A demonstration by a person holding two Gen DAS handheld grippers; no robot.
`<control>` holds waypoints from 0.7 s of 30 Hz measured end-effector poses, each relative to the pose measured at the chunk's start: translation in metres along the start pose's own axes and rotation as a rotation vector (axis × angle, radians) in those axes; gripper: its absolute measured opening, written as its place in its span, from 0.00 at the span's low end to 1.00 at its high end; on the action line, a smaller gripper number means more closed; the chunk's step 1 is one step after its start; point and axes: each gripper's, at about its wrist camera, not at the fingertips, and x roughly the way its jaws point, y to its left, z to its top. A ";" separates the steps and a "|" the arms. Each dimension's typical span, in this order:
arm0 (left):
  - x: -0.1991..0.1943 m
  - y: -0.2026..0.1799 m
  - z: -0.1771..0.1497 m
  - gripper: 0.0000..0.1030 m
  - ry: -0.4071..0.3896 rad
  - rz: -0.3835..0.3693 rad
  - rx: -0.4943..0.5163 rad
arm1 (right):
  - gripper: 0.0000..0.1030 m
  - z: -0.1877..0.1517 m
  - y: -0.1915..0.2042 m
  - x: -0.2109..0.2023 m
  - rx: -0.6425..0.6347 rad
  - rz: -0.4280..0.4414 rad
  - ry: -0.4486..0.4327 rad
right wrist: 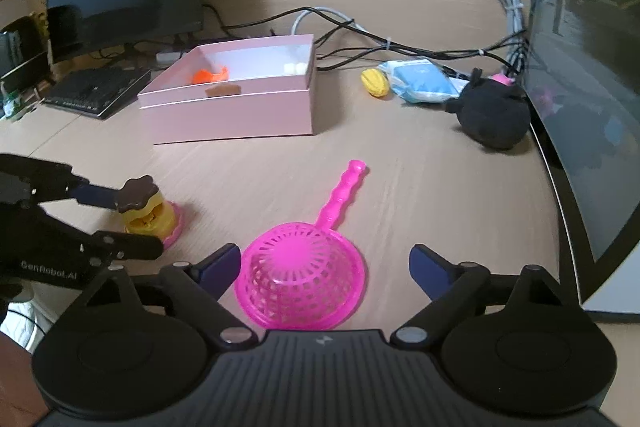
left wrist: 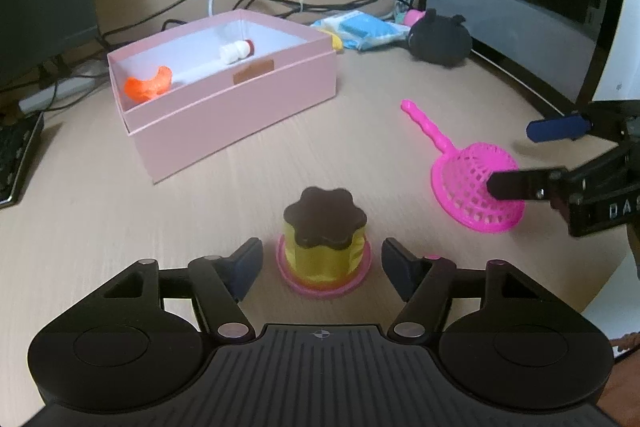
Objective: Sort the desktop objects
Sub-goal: 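Grasp the pink strainer with the right gripper while the left gripper grasps the pudding cup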
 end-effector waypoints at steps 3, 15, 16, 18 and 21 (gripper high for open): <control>0.001 -0.001 0.002 0.69 -0.007 0.011 -0.013 | 0.89 -0.002 0.006 0.002 -0.059 0.001 0.006; -0.004 -0.010 -0.001 0.93 -0.045 0.024 -0.031 | 0.91 -0.012 -0.002 0.023 -0.030 0.032 0.059; -0.005 -0.011 -0.001 0.93 -0.045 0.028 -0.024 | 0.91 -0.011 -0.002 0.023 -0.031 0.034 0.056; -0.004 -0.012 -0.001 0.93 -0.038 0.036 -0.019 | 0.91 -0.009 0.001 0.026 -0.043 0.032 0.047; -0.001 -0.010 -0.001 0.92 -0.020 0.042 -0.030 | 0.92 -0.006 0.006 0.032 -0.059 0.053 0.050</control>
